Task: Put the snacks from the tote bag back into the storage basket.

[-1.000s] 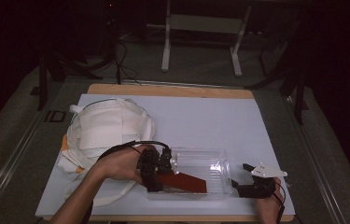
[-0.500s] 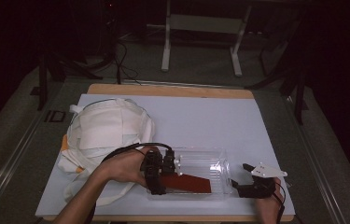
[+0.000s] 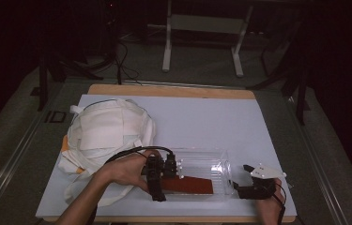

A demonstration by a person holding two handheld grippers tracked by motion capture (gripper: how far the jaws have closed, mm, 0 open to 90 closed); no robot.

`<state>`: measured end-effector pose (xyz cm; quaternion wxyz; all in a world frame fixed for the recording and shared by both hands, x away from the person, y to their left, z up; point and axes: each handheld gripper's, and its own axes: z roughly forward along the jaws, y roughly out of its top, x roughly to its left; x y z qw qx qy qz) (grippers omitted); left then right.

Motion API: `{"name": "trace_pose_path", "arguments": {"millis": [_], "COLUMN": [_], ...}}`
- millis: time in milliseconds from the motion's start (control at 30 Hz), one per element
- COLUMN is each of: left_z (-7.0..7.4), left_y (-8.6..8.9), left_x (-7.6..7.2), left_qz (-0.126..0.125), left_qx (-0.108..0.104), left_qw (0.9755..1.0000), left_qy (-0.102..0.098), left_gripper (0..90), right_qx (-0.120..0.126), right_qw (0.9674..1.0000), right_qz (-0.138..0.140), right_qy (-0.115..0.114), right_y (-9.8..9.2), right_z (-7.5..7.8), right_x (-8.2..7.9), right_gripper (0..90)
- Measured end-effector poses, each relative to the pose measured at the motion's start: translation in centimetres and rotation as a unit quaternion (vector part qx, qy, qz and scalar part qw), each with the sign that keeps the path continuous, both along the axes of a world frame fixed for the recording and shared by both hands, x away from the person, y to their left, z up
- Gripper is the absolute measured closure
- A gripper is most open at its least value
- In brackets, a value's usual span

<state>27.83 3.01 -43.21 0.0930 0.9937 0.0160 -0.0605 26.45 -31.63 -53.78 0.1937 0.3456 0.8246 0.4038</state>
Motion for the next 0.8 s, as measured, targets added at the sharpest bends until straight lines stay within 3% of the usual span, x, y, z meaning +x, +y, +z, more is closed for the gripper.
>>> {"name": "trace_pose_path", "arguments": {"millis": [233,333,467,800], "left_z": [-0.47,-0.80,-0.67,0.02], "left_y": [-0.13,-0.24,-0.20,0.34], "left_x": [0.06,0.13,-0.01,0.06], "left_qz": [0.002,0.007,-0.006,0.001], "left_qx": [0.012,0.015,0.012,0.002], "left_qw": [0.9999,0.9998,0.9997,1.0000], "left_qy": [0.001,0.011,0.022,0.007], "left_gripper": [22.5,22.3,27.4,27.3], "right_qx": [0.000,0.002,0.003,0.001], "right_qw": [1.0000,1.0000,1.0000,1.0000], "right_qz": [0.000,-0.001,-0.001,-0.001], "right_qy": [0.000,0.001,0.001,0.001], "right_y": [-0.02,-0.03,-0.05,-0.02], "right_z": [0.00,0.01,0.00,0.01], "right_x": [0.00,-0.03,-0.02,-0.03], "right_gripper": [13.8,13.8,13.8,13.8]}}
